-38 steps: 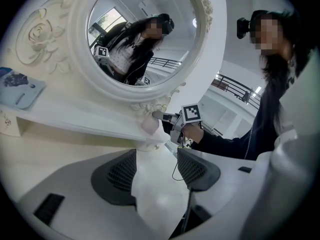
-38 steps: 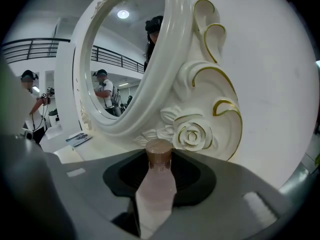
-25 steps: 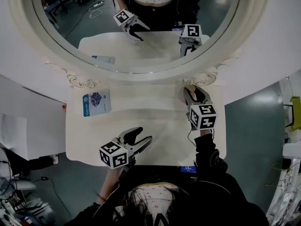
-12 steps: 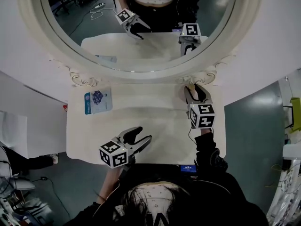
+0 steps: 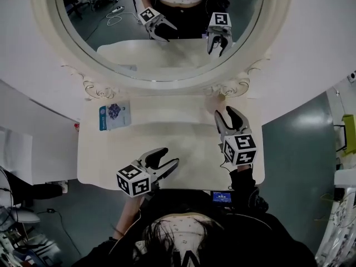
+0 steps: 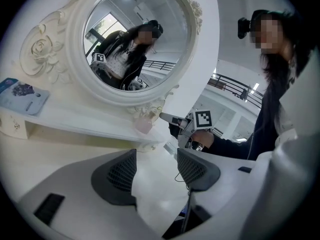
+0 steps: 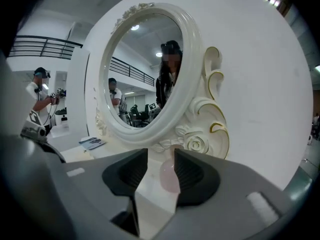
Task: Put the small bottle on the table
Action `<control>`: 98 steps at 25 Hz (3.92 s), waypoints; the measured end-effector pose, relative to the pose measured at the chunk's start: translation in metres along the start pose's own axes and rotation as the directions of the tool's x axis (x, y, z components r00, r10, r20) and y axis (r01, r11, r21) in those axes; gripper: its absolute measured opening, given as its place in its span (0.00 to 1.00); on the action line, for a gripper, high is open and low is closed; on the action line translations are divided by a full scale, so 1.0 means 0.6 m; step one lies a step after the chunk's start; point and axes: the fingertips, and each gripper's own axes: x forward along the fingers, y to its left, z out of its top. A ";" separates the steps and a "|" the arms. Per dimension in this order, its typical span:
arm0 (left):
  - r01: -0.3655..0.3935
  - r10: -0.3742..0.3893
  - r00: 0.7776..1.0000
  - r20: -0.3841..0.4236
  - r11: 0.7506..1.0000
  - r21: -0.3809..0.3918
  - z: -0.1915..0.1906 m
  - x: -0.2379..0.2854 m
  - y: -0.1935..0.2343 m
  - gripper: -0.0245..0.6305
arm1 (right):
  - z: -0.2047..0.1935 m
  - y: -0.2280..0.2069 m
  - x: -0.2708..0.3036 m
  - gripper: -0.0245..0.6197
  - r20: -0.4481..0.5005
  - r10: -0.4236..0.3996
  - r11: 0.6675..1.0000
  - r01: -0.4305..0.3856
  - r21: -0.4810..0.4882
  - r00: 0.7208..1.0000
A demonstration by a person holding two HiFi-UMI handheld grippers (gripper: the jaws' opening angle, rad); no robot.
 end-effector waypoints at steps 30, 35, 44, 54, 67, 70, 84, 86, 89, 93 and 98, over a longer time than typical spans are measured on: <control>-0.057 0.046 0.996 0.081 0.989 0.134 -0.046 -0.030 -0.164 0.41 | -0.043 0.246 -0.229 0.29 0.097 0.349 0.935 -0.353 0.031 0.932; -0.063 0.052 0.995 0.079 0.988 0.145 -0.043 -0.042 -0.160 0.41 | -0.037 0.255 -0.223 0.29 0.115 0.348 0.934 -0.355 0.047 0.930; -0.048 0.034 0.995 0.091 0.986 0.157 -0.056 -0.124 -0.163 0.40 | -0.021 0.339 -0.239 0.26 0.124 0.352 0.932 -0.359 0.041 0.928; -0.040 0.026 0.993 0.112 0.992 0.119 -0.132 -0.272 -0.174 0.40 | -0.045 0.505 -0.301 0.26 0.088 0.370 0.928 -0.373 0.018 0.925; 0.013 -0.023 0.993 0.114 0.997 0.082 -0.240 -0.387 -0.208 0.40 | -0.097 0.626 -0.408 0.08 0.049 0.321 0.947 -0.321 0.010 0.946; 0.013 -0.022 0.992 0.127 0.997 0.073 -0.248 -0.398 -0.212 0.40 | -0.093 0.641 -0.416 0.06 0.041 0.333 0.943 -0.333 -0.011 0.942; -0.024 0.011 0.987 0.157 0.996 0.083 -0.298 -0.389 -0.313 0.40 | -0.122 0.633 -0.539 0.05 0.016 0.405 0.913 -0.404 -0.052 0.914; -0.033 0.020 0.987 0.157 0.996 0.083 -0.319 -0.384 -0.340 0.40 | -0.135 0.626 -0.570 0.05 0.017 0.415 0.909 -0.413 -0.056 0.910; -0.041 0.028 0.987 0.159 0.996 0.084 -0.355 -0.380 -0.382 0.40 | -0.153 0.620 -0.617 0.05 0.023 0.428 0.902 -0.427 -0.061 0.903; -0.053 0.040 0.986 0.161 0.995 0.081 -0.404 -0.381 -0.432 0.40 | -0.180 0.619 -0.680 0.05 0.024 0.442 0.895 -0.440 -0.071 0.897; -0.061 0.048 0.986 0.160 0.995 0.082 -0.459 -0.384 -0.488 0.40 | -0.217 0.622 -0.751 0.05 0.014 0.458 0.887 -0.455 -0.082 0.889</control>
